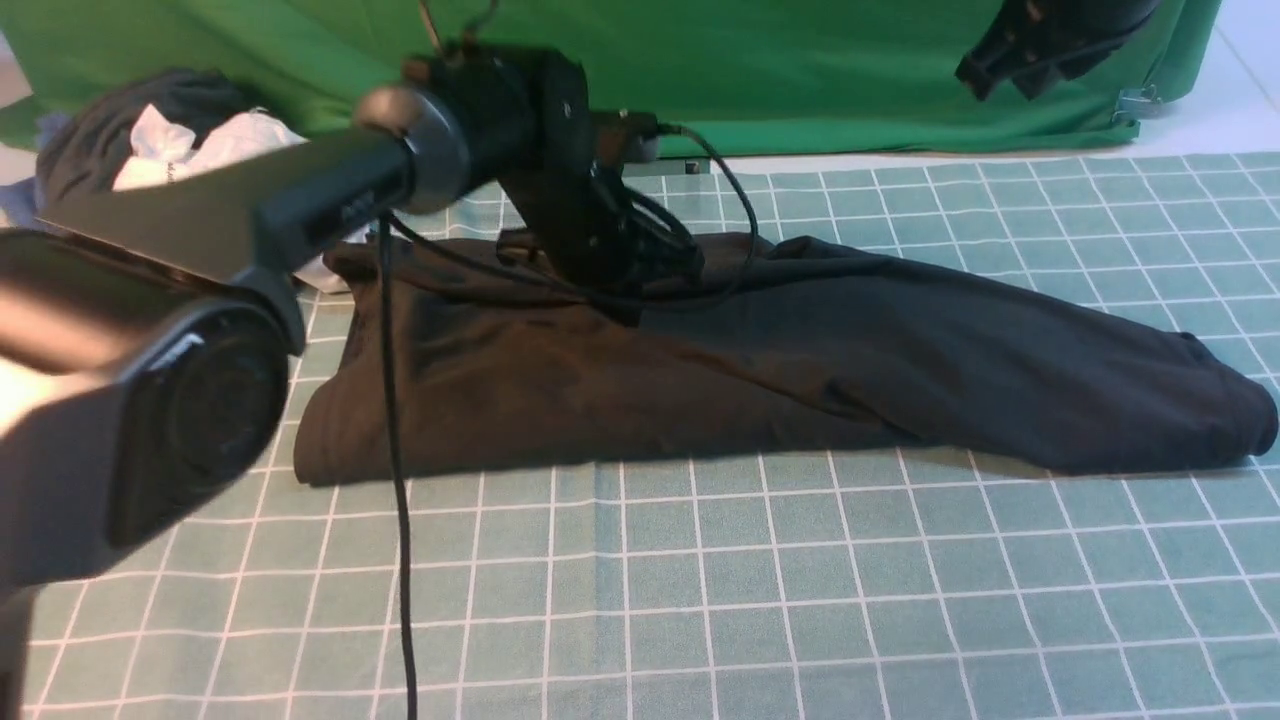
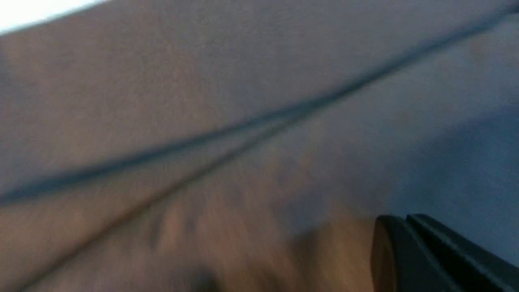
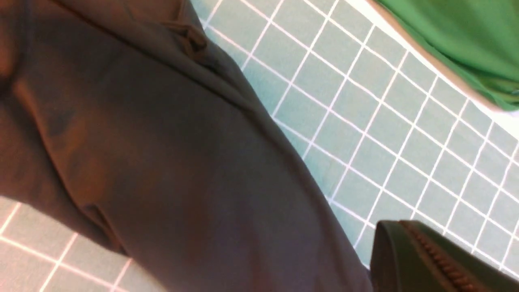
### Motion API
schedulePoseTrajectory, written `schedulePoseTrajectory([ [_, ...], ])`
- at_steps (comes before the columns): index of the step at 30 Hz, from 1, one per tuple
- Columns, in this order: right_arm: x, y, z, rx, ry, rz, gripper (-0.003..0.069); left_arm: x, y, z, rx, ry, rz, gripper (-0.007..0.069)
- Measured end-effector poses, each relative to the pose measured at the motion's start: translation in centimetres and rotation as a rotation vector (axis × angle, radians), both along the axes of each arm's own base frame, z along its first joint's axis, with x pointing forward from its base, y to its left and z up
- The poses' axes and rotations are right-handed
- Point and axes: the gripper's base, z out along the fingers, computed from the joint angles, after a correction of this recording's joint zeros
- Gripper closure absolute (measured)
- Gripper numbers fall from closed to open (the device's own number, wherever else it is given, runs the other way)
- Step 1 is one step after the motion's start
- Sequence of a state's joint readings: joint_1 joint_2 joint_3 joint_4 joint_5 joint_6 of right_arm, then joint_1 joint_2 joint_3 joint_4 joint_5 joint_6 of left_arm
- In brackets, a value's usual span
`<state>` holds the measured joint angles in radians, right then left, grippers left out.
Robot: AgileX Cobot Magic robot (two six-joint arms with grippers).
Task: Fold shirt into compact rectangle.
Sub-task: 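Pull the folded dark garment lengthwise by its ends to straighten it flat on the table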
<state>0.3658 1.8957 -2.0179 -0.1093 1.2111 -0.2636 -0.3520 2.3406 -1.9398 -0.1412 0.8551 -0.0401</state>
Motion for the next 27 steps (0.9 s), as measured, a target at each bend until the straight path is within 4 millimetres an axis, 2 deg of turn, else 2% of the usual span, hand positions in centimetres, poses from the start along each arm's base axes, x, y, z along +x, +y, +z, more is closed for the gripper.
schedulePoseTrajectory([
  [5, -2.0, -0.1, 2.7, 0.086, -0.037, 0.017, 0.0662, 1.9, 0.5, -1.2, -0.003, -0.158, 0.025, 0.0619],
  [8, -3.7, -0.3, 4.9, 0.152, -0.073, 0.035, 0.0662, 3.4, 1.7, -1.2, -0.033, -0.257, 0.073, 0.0617],
  [12, -6.1, -1.1, 7.4, 0.187, -0.131, 0.043, 0.0662, 5.1, 5.2, 0.6, -0.078, -0.240, 0.198, 0.0614],
  [15, -7.5, -1.7, 7.7, 0.174, -0.133, 0.039, 0.0662, 5.4, 7.1, 3.0, -0.093, -0.188, 0.210, 0.0613],
  [18, -8.4, -2.9, 5.8, 0.121, -0.073, 0.012, 0.0663, 4.3, 7.8, 6.1, -0.050, -0.126, 0.106, 0.0613],
  [20, -8.4, -3.5, 4.6, 0.103, -0.032, -0.009, 0.0663, 3.7, 7.8, 7.0, -0.033, -0.108, 0.074, 0.0613],
  [21, -8.2, -4.6, 3.0, 0.082, 0.019, -0.046, 0.0663, 2.7, 7.8, 8.8, -0.019, -0.091, 0.041, 0.0613],
  [24, -7.4, -7.8, 0.0, 0.058, 0.093, -0.147, 0.0663, 0.7, 8.1, 11.6, 0.003, -0.089, 0.001, 0.0613],
  [27, -6.0, -11.6, -3.3, 0.095, 0.162, -0.274, 0.0656, -1.6, 8.6, 13.1, 0.013, -0.089, -0.003, 0.0613],
])
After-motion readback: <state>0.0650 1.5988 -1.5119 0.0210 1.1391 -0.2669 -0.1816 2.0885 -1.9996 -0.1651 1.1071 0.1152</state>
